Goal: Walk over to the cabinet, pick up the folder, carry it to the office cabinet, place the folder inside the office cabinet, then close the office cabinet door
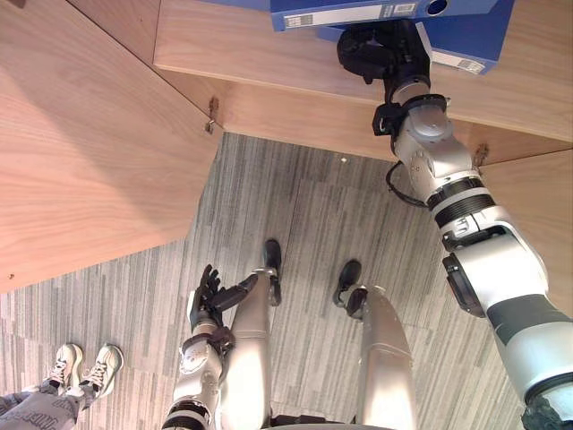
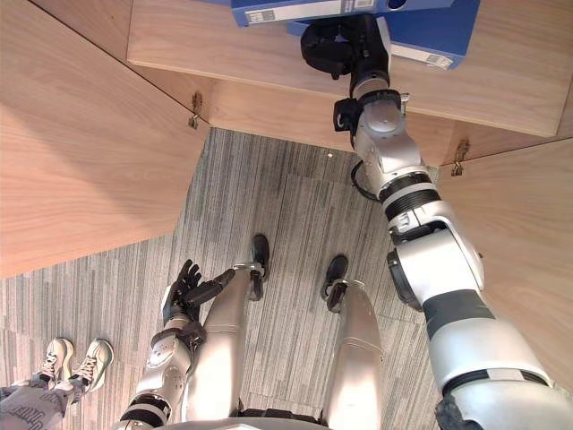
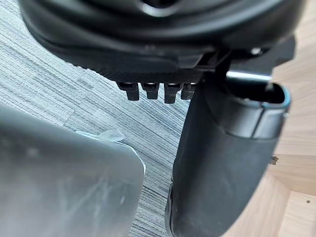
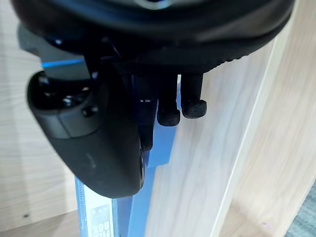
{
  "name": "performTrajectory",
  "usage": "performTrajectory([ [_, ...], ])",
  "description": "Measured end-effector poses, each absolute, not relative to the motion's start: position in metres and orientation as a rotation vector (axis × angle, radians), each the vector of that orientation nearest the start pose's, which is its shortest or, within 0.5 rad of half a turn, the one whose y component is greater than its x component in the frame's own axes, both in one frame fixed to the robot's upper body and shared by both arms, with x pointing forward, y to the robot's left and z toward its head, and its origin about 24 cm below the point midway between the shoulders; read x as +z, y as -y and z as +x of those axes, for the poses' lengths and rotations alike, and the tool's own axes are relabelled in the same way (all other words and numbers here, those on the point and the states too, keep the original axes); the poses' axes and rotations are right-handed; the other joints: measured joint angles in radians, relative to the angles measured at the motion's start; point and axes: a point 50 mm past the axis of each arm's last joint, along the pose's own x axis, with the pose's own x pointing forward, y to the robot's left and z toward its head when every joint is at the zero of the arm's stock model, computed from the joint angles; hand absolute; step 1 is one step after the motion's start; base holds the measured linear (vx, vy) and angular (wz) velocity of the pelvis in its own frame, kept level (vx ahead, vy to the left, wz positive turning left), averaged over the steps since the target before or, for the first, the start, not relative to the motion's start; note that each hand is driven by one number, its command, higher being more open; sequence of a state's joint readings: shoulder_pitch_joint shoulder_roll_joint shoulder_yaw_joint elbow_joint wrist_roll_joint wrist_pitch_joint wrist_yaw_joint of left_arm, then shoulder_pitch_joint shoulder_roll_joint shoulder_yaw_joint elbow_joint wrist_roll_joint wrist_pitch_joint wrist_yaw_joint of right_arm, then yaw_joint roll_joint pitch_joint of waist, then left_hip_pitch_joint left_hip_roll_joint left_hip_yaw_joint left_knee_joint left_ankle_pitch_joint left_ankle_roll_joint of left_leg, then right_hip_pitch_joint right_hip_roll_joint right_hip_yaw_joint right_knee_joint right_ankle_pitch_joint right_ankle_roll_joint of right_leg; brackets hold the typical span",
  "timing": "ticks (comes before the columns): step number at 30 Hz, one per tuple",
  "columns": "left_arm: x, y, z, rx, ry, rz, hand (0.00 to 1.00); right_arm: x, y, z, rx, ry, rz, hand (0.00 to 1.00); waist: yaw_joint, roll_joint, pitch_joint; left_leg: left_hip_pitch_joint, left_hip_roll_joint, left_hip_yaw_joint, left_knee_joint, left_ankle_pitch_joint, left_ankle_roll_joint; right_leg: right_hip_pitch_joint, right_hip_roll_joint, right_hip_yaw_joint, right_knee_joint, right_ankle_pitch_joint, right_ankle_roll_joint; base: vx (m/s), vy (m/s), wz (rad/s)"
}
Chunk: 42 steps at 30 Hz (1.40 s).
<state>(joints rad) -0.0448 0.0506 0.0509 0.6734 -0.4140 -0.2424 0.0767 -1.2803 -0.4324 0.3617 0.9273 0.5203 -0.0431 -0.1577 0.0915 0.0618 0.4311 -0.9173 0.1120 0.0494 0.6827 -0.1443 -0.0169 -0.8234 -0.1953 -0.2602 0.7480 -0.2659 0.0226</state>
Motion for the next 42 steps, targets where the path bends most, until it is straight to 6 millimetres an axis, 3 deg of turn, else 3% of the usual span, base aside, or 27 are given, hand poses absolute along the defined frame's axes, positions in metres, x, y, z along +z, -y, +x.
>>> performTrajectory([
  [8, -0.074, -0.185, 0.221, 0.292, -0.381, -0.326, 1.00, 0.291, 0.140, 0.425, 0.015, 0.292, -0.054, 0.00, 0.003, 0.000, 0.000, -0.004, -0.004, -0.005, -0.013, 0.005, -0.004, -0.003, -0.003, -0.010, -0.005, 0.000, 0.000, -0.01, -0.033, 0.03],
  [14, -0.073, -0.184, 0.222, 0.302, -0.381, -0.347, 1.00, 0.320, 0.131, 0.422, 0.019, 0.336, 0.078, 0.00, 0.007, 0.001, 0.000, -0.019, -0.013, -0.009, -0.015, 0.015, -0.004, -0.018, -0.012, -0.016, 0.001, 0.000, 0.000, -0.01, -0.020, 0.04],
  [20, -0.073, -0.184, 0.222, 0.306, -0.386, -0.346, 1.00, 0.326, 0.126, 0.419, 0.053, 0.373, 0.032, 0.00, 0.002, 0.001, 0.000, -0.008, -0.013, -0.009, -0.014, 0.015, -0.004, -0.008, -0.012, -0.015, 0.002, 0.000, 0.000, -0.01, -0.024, 0.00],
  [22, -0.074, -0.184, 0.221, 0.305, -0.393, -0.346, 1.00, 0.312, 0.129, 0.417, 0.084, 0.374, -0.015, 0.00, 0.002, 0.001, 0.000, 0.016, -0.013, -0.009, -0.017, 0.015, -0.004, 0.018, -0.012, -0.017, -0.004, 0.000, 0.000, 0.00, -0.016, 0.02],
  [26, -0.077, -0.182, 0.218, 0.294, -0.408, -0.346, 1.00, 0.263, 0.132, 0.414, 0.167, 0.306, -0.083, 0.00, -0.007, 0.000, 0.000, 0.086, -0.015, -0.005, -0.048, 0.015, -0.004, 0.090, -0.011, -0.021, -0.038, 0.000, 0.000, -0.02, -0.023, 0.01],
  [29, -0.079, -0.182, 0.217, 0.268, -0.418, -0.333, 1.00, 0.217, 0.135, 0.408, 0.231, 0.216, -0.097, 0.00, -0.018, -0.002, -0.001, 0.124, -0.020, -0.003, -0.077, 0.022, -0.005, 0.126, -0.013, -0.025, -0.060, 0.002, 0.002, -0.02, -0.029, 0.05],
  [31, -0.084, -0.181, 0.213, 0.251, -0.447, -0.324, 1.00, 0.171, 0.143, 0.399, 0.258, 0.112, -0.088, 0.00, -0.021, -0.003, -0.001, 0.180, -0.025, -0.002, -0.116, 0.031, -0.004, 0.179, -0.013, -0.030, -0.087, 0.007, 0.006, 0.06, -0.047, 0.07],
  [32, -0.086, -0.182, 0.212, 0.250, -0.457, -0.321, 1.00, 0.160, 0.145, 0.396, 0.264, 0.083, -0.086, 1.00, -0.022, -0.003, -0.001, 0.198, -0.027, -0.001, -0.129, 0.033, -0.004, 0.195, -0.013, -0.031, -0.098, 0.008, 0.007, 0.08, -0.045, 0.05],
  [35, -0.095, -0.182, 0.204, 0.250, -0.509, -0.310, 1.00, 0.107, 0.157, 0.374, 0.249, -0.021, -0.026, 1.00, -0.026, -0.005, -0.001, 0.303, -0.032, 0.009, -0.214, 0.055, -0.008, 0.286, -0.003, -0.032, -0.173, 0.029, 0.011, 0.08, -0.036, -0.03],
  [40, -0.109, -0.186, 0.192, 0.262, -0.602, -0.276, 1.00, 0.039, 0.179, 0.336, -0.009, -0.121, 0.175, 1.00, -0.053, -0.015, -0.005, 0.474, -0.030, 0.028, -0.368, 0.098, -0.013, 0.445, 0.028, -0.033, -0.328, 0.090, 0.020, 0.08, -0.003, -0.10],
  [42, -0.116, -0.193, 0.181, 0.284, -0.650, -0.254, 1.00, -0.001, 0.184, 0.306, -0.149, -0.218, 0.207, 1.00, -0.069, -0.048, -0.039, 0.552, -0.031, 0.044, -0.449, 0.120, -0.023, 0.513, 0.043, -0.025, -0.412, 0.118, 0.027, 0.08, 0.023, -0.17],
])
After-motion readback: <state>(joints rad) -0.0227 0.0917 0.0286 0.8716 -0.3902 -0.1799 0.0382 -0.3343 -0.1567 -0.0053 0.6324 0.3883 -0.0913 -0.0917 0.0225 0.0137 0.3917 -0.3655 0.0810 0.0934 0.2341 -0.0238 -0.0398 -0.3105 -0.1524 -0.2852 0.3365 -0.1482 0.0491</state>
